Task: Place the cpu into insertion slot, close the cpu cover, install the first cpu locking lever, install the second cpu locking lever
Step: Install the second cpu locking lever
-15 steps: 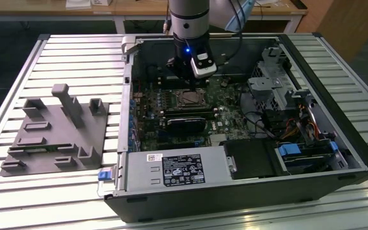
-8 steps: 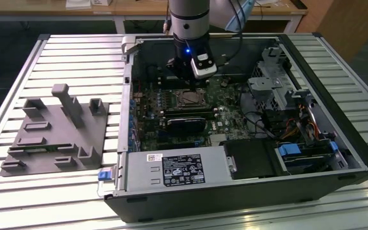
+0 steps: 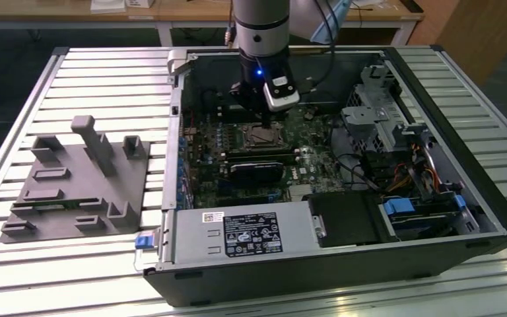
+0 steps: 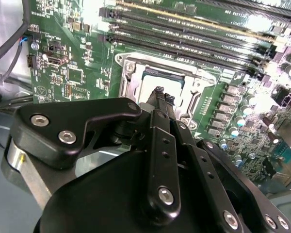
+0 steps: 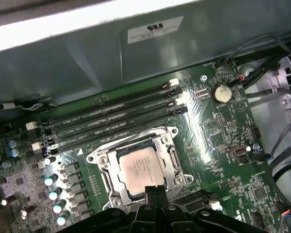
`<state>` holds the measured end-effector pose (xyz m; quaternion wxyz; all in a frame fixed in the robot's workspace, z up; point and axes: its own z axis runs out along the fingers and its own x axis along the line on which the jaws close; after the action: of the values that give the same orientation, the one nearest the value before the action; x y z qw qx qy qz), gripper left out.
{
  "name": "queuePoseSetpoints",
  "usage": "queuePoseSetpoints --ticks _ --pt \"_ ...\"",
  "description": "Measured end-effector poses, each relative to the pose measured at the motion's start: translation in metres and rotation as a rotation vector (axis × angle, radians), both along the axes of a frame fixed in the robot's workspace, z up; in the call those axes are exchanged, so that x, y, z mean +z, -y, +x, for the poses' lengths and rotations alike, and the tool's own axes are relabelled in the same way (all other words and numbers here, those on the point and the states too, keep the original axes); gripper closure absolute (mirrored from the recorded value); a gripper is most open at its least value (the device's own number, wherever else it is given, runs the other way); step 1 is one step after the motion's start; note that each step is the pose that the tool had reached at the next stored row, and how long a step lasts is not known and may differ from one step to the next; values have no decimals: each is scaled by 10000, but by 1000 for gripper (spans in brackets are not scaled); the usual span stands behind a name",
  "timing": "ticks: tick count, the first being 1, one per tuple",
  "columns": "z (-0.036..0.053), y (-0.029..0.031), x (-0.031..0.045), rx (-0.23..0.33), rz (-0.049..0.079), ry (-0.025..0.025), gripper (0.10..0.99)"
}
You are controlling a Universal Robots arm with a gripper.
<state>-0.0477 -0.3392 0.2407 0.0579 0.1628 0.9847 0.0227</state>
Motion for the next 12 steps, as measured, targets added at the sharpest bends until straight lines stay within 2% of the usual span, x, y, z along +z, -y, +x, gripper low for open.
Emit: queuePoseSetpoints --ticks 6,12 --pt "0 83 0 1 -1 -1 973" --pt "-1 191 -3 0 -1 -1 973"
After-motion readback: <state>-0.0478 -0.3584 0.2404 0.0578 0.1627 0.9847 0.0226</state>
